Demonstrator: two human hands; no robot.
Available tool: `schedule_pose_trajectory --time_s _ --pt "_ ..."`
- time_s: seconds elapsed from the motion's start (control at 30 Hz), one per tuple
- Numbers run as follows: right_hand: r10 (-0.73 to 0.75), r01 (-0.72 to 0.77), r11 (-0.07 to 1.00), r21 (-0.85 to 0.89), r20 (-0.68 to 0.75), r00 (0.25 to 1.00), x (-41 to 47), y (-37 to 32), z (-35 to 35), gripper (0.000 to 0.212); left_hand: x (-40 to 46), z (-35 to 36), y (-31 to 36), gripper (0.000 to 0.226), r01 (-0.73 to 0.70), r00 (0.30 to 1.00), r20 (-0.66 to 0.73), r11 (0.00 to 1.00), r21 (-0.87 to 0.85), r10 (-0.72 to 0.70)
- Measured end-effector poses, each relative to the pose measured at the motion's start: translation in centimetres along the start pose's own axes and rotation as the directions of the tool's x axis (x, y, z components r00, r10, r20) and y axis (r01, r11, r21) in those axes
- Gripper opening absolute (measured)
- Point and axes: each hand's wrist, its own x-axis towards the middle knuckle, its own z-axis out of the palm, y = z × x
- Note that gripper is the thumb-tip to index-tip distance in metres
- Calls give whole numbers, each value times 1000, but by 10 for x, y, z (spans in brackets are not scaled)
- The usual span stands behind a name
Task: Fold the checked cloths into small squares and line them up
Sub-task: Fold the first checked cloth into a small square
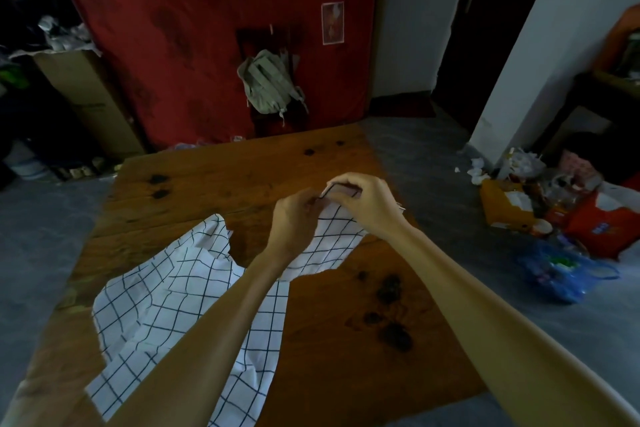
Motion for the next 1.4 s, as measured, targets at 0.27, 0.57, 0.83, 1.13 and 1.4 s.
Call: schedule_pose_trajectory --time_s 0.27,0.57,0.83,1.13,1.4 --pt "120 -121 990 -79 -14 993 -3 15 -16 14 -2 -16 -7 15 15 1000 25 989 -148 -12" --pt "191 -192 978 -75 -20 981 -4 21 -34 22 11 -26 0 29 74 987 -119 962 -264 -109" --pt "232 -231 973 25 -86 969 -11 32 -33 15 9 -28 -9 32 169 970 -123 941 -293 -212" --pt "247 -248 969 12 -131 960 -11 41 -30 26 6 -26 -8 31 221 966 -59 922 -320 -252" --pt "254 -251 967 38 -129 959 -13 42 -34 19 6 -21 -10 32 229 971 6 920 -318 -239"
